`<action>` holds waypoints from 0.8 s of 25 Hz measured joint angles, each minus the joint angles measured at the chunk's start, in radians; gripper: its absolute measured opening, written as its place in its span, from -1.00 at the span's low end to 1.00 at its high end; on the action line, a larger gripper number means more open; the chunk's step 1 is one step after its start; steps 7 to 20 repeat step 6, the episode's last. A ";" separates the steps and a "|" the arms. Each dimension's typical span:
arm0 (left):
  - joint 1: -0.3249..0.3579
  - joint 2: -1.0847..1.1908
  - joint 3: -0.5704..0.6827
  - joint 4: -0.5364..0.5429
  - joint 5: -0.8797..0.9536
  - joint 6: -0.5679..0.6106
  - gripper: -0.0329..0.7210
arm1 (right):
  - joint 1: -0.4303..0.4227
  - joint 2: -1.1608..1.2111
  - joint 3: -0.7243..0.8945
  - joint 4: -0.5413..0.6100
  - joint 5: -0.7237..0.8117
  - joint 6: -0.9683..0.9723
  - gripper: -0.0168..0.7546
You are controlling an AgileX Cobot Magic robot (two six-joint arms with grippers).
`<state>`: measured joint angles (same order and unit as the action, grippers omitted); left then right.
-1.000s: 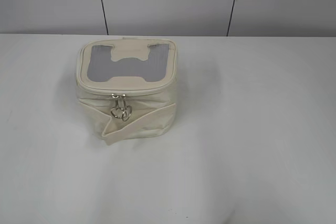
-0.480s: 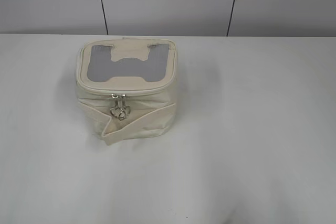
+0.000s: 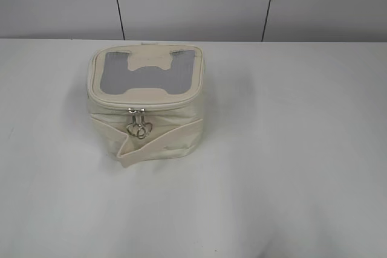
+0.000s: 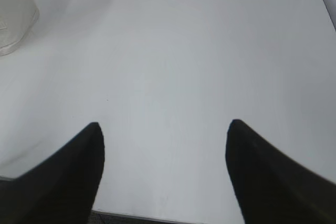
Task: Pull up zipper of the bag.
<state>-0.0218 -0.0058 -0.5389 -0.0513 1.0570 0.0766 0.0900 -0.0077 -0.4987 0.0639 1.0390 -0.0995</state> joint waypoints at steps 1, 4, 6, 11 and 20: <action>0.000 0.000 0.000 0.000 0.000 0.000 -0.07 | 0.000 0.000 0.000 0.000 0.000 0.000 0.50; 0.000 0.000 0.000 0.000 0.000 0.000 -0.09 | 0.000 0.000 0.000 0.000 0.000 0.000 0.50; 0.000 0.000 0.000 0.000 0.000 0.000 -0.11 | 0.000 0.000 0.000 0.000 0.000 0.000 0.50; 0.000 0.000 0.000 0.000 0.000 0.000 -0.11 | 0.000 0.000 0.000 0.000 0.000 0.000 0.50; 0.000 0.000 0.000 0.000 0.000 0.000 -0.11 | 0.000 0.000 0.000 0.000 0.000 0.000 0.50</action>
